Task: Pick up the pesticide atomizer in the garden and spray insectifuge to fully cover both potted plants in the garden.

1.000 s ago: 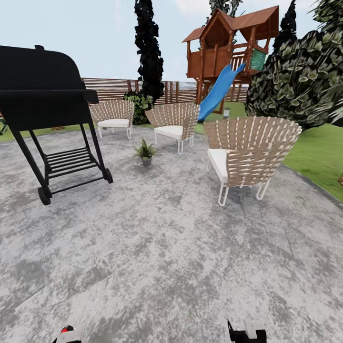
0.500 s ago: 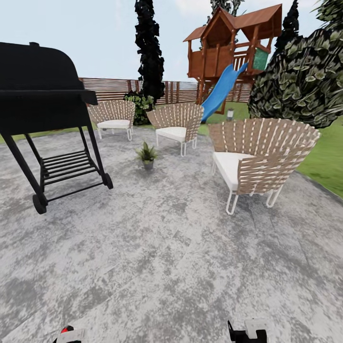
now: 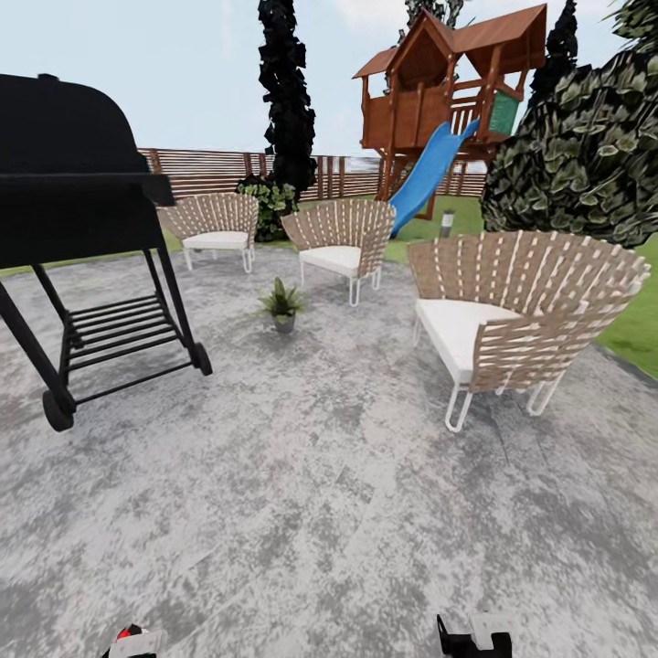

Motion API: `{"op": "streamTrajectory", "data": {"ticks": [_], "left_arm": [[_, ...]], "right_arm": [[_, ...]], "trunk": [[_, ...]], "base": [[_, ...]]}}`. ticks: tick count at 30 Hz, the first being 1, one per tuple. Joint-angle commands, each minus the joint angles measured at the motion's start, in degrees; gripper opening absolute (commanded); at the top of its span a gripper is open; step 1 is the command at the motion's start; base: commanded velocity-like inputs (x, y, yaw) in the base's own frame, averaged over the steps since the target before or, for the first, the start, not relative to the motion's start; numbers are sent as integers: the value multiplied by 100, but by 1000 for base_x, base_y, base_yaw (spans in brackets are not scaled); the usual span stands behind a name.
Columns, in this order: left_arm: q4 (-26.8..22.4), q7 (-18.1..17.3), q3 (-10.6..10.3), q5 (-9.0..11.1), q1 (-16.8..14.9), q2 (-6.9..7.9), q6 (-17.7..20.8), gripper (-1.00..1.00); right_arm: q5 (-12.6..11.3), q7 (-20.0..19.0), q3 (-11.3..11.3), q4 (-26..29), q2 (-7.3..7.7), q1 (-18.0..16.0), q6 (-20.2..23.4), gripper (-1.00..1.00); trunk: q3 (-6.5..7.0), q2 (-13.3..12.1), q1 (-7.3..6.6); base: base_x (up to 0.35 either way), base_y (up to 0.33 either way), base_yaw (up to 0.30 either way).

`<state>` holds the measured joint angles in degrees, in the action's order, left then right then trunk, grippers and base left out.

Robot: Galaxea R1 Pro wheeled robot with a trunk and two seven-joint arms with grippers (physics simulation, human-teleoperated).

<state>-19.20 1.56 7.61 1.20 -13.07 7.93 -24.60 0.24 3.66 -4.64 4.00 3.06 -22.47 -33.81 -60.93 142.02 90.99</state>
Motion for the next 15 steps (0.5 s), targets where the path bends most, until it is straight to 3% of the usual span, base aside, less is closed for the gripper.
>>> {"op": "streamTrajectory", "data": {"ticks": [1,15], "left_arm": [[4,11,-6,11,-3,0,-19,-100],[4,11,-6,11,-3,0,-19,-100]], "right_arm": [[3,38,-46,-4,1,-3,-11,100],[3,38,-46,-4,1,-3,-11,100]], "trunk": [[-5,2,2],[-5,2,2]], "base": [[336,1,0],[337,0,0]]}}
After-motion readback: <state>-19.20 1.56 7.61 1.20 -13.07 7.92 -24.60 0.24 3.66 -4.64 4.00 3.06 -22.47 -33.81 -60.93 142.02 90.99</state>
